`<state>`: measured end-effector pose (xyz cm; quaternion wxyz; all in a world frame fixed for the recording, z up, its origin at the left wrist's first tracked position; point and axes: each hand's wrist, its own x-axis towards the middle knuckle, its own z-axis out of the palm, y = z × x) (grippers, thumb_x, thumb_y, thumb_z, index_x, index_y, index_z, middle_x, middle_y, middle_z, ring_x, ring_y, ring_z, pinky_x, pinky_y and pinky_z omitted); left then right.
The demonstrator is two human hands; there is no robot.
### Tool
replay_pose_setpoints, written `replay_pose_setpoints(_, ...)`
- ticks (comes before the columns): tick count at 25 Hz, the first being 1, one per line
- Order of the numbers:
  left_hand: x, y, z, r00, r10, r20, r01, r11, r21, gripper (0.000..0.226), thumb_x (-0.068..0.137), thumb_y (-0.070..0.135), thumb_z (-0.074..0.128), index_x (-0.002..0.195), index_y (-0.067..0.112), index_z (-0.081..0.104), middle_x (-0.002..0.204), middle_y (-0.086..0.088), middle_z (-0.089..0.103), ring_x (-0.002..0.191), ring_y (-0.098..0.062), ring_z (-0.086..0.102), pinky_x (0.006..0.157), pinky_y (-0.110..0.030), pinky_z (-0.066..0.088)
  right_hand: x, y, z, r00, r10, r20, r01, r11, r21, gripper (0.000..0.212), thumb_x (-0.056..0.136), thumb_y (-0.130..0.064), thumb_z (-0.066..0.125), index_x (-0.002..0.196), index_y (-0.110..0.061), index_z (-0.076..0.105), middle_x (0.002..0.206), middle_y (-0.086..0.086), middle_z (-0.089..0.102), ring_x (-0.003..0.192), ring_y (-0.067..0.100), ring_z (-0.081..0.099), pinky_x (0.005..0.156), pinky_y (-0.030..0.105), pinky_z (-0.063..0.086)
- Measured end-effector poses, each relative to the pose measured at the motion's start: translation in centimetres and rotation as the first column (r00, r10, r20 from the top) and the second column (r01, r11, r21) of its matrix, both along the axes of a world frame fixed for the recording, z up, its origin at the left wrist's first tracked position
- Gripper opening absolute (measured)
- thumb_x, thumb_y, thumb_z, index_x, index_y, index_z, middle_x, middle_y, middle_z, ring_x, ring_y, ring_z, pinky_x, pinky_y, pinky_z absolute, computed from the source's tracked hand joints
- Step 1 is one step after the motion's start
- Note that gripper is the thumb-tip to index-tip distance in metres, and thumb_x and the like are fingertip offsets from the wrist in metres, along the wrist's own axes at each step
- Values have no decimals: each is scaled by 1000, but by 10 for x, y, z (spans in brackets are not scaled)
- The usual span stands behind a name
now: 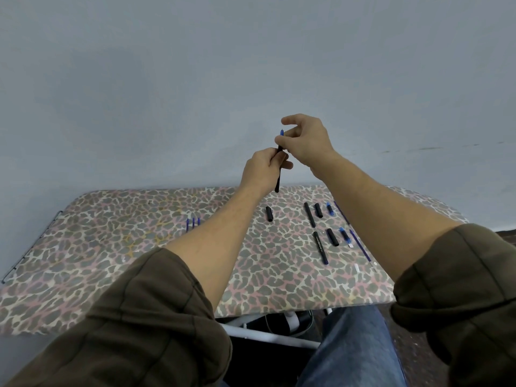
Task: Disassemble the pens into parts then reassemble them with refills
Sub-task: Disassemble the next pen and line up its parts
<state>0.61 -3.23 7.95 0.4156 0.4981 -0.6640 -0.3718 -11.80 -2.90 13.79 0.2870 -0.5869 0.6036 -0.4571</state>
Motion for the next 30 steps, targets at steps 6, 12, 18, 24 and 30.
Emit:
replay_pose_setpoints(6,4,-1,-1,1000,15,-5,-15,1000,7,31,110,31,42,117,15,68,100,8,78,106,-13,68,85,-31,50,2,1,1,998,64,27,-65,997,45,61,94,-11,69,151,-14,49,102,-3,74,104,17,70,91,34,56)
replay_pose_setpoints(12,3,-1,-3,1000,18,-8,-18,1000,-6,31,110,30,40,119,17,67,100,9,78,105,-13,68,83,-30,50,1,2,-1,998,45,39,-44,999,-3,44,96,0,64,138,-14,60,100,6,78,98,20,74,85,35,61)
replay_pose_setpoints(18,3,-2,-6,1000,13,-10,-13,1000,-7,32,110,30,41,120,15,67,100,9,77,106,-14,68,90,-34,52,3,2,-1,998,7,-59,-7,1000,2,48,90,-14,74,136,-16,63,91,-5,75,91,10,71,78,28,59)
replay_pose_setpoints(24,4,-2,-7,1000,22,9,-22,1000,-10,29,110,28,42,123,16,64,102,10,77,105,-13,68,84,-30,51,1,-1,1,997,57,56,-54,997,-46,49,98,4,58,144,-11,55,100,2,80,102,17,75,98,37,58)
replay_pose_setpoints(30,4,7,-11,999,51,11,-51,997,-54,25,109,26,43,126,27,62,97,14,77,99,-8,68,65,-13,45,1,-10,7,996,-35,78,40,997,-66,35,94,-10,73,129,-14,69,96,3,77,95,20,76,93,45,62)
